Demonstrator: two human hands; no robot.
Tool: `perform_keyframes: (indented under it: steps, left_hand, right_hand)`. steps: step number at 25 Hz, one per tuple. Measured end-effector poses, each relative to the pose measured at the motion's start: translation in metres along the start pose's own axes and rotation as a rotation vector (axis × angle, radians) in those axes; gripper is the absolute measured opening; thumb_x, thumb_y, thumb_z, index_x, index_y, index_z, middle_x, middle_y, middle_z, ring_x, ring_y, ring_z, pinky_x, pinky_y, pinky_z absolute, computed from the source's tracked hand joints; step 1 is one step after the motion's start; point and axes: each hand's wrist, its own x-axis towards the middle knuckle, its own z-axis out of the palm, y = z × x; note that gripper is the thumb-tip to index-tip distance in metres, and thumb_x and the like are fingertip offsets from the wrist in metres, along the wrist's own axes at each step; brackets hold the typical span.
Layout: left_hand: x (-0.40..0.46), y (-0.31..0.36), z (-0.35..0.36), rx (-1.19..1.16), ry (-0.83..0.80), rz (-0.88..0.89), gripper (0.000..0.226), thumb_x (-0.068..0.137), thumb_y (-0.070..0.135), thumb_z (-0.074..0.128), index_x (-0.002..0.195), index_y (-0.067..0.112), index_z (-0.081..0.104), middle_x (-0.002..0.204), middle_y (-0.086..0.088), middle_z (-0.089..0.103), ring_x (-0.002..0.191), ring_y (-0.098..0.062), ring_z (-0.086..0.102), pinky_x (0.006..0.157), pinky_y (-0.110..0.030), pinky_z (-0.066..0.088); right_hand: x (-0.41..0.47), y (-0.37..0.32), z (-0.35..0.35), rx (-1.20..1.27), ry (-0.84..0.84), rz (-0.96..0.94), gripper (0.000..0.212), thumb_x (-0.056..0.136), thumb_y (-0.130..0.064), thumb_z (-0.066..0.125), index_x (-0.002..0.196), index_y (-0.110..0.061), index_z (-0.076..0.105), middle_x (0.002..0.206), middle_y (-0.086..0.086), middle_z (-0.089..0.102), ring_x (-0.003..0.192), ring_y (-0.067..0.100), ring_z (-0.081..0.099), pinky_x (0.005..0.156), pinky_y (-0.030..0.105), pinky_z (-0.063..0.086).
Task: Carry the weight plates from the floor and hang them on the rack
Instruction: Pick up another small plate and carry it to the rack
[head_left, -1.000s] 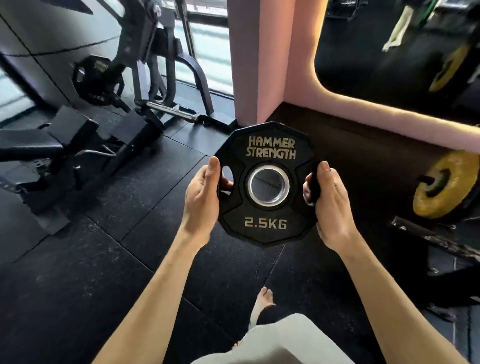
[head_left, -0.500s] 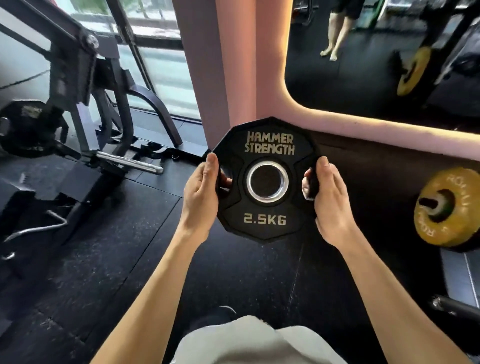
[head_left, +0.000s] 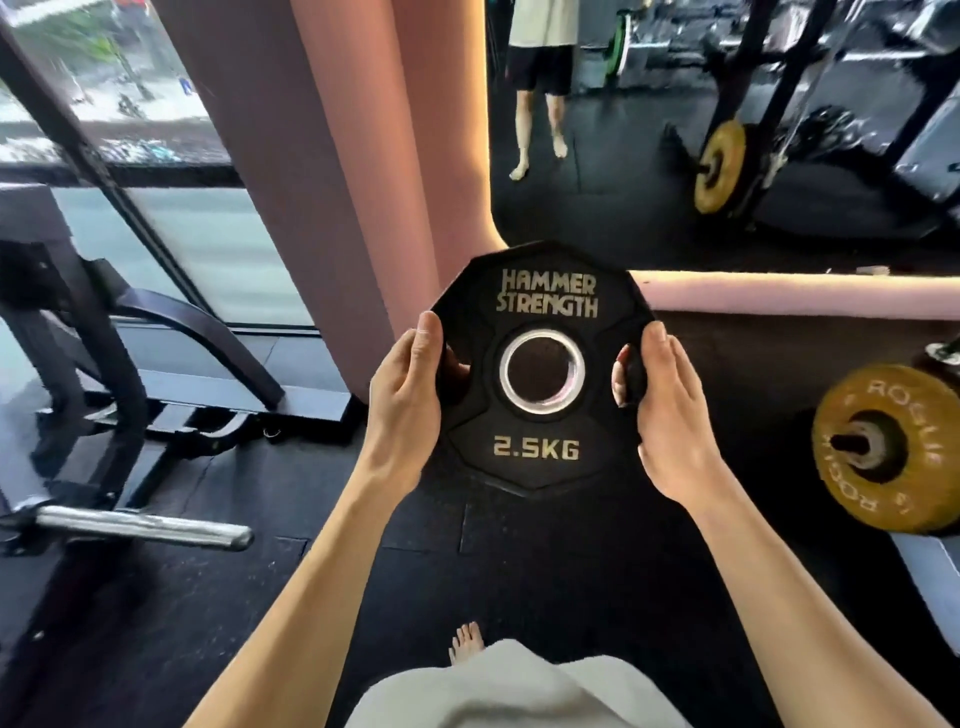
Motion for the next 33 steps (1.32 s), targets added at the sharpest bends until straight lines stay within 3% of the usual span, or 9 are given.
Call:
perform_keyframes:
  steps: [2, 8, 11, 16, 20, 23, 25, 29, 33]
  left_hand:
    - [0.057, 0.004, 0.000, 0.015, -0.058, -0.008, 0.062, 0.086, 0.069, 0.048, 0.079, 0.007, 0.051, 0.077, -0.011, 0.049, 0.073, -0.024, 0.043, 0.071, -0.045, 0.036]
    - [0.192, 0.003, 0.034, 0.032, -0.188, 0.007, 0.045, 0.096, 0.058, 0.046, 0.071, 0.025, 0.061, 0.066, 0.004, 0.056, 0.062, -0.012, 0.051, 0.060, -0.028, 0.044]
    - [0.258, -0.002, 0.071, 0.079, -0.264, 0.032, 0.047, 0.097, 0.057, 0.043, 0.067, 0.024, 0.057, 0.062, 0.009, 0.054, 0.058, -0.008, 0.049, 0.058, -0.025, 0.040]
    - [0.353, -0.007, 0.146, 0.116, -0.402, 0.064, 0.060, 0.086, 0.074, 0.042, 0.071, 0.018, 0.060, 0.070, -0.005, 0.059, 0.068, -0.029, 0.056, 0.068, -0.046, 0.046]
    - [0.403, -0.005, 0.216, 0.159, -0.543, 0.099, 0.063, 0.090, 0.071, 0.036, 0.077, 0.013, 0.058, 0.072, -0.002, 0.060, 0.071, -0.021, 0.058, 0.069, -0.038, 0.047]
    - [0.421, -0.005, 0.268, 0.155, -0.662, 0.149, 0.062, 0.097, 0.062, 0.034, 0.076, 0.009, 0.058, 0.069, -0.002, 0.058, 0.067, -0.017, 0.055, 0.064, -0.034, 0.046]
    - [0.432, -0.005, 0.306, 0.127, -0.787, 0.157, 0.065, 0.095, 0.065, 0.034, 0.077, 0.007, 0.058, 0.072, -0.005, 0.059, 0.068, -0.019, 0.056, 0.065, -0.037, 0.046]
    - [0.450, -0.004, 0.379, 0.065, -1.024, 0.167, 0.068, 0.088, 0.072, 0.034, 0.080, 0.010, 0.061, 0.079, -0.009, 0.066, 0.077, -0.024, 0.064, 0.078, -0.047, 0.053]
    - [0.459, 0.011, 0.444, -0.008, -1.204, 0.205, 0.076, 0.085, 0.074, 0.037, 0.092, 0.004, 0.064, 0.093, -0.019, 0.068, 0.095, -0.038, 0.065, 0.087, -0.060, 0.050]
  right_hand:
    - [0.041, -0.004, 0.017, 0.012, 0.070, 0.003, 0.046, 0.086, -0.069, 0.051, 0.075, -0.024, 0.053, 0.074, -0.001, 0.052, 0.070, 0.015, 0.048, 0.070, 0.032, 0.041]
    - [0.155, -0.004, 0.028, 0.017, 0.208, -0.065, 0.034, 0.098, -0.049, 0.044, 0.083, -0.020, 0.054, 0.075, -0.004, 0.054, 0.072, 0.011, 0.048, 0.074, 0.031, 0.040]
    - [0.212, -0.008, 0.015, 0.044, 0.245, -0.091, 0.040, 0.087, -0.059, 0.050, 0.097, -0.021, 0.061, 0.097, 0.007, 0.060, 0.093, 0.020, 0.054, 0.094, 0.042, 0.046]
    - [0.292, -0.029, -0.020, -0.006, 0.341, -0.140, 0.034, 0.082, -0.068, 0.049, 0.083, -0.040, 0.068, 0.115, 0.031, 0.052, 0.114, 0.051, 0.048, 0.106, 0.065, 0.036]
    - [0.330, -0.046, -0.056, -0.033, 0.535, -0.175, 0.039, 0.077, -0.072, 0.050, 0.085, -0.037, 0.066, 0.110, 0.027, 0.057, 0.107, 0.044, 0.057, 0.103, 0.059, 0.044]
    - [0.340, -0.053, -0.087, -0.067, 0.698, -0.169, 0.068, 0.075, -0.077, 0.056, 0.102, -0.015, 0.061, 0.109, 0.021, 0.062, 0.104, 0.035, 0.060, 0.103, 0.057, 0.045]
    - [0.343, -0.059, -0.108, -0.112, 0.840, -0.154, 0.070, 0.081, -0.075, 0.052, 0.107, -0.010, 0.057, 0.115, 0.023, 0.060, 0.106, 0.036, 0.060, 0.102, 0.056, 0.046]
    - [0.346, -0.076, -0.132, -0.221, 1.119, -0.165, 0.048, 0.089, -0.072, 0.035, 0.097, -0.032, 0.060, 0.120, 0.009, 0.063, 0.105, 0.009, 0.055, 0.103, 0.044, 0.046]
    - [0.348, -0.095, -0.155, -0.232, 1.325, -0.212, 0.071, 0.074, -0.085, 0.046, 0.111, -0.027, 0.062, 0.111, 0.007, 0.069, 0.107, 0.030, 0.064, 0.101, 0.057, 0.045]
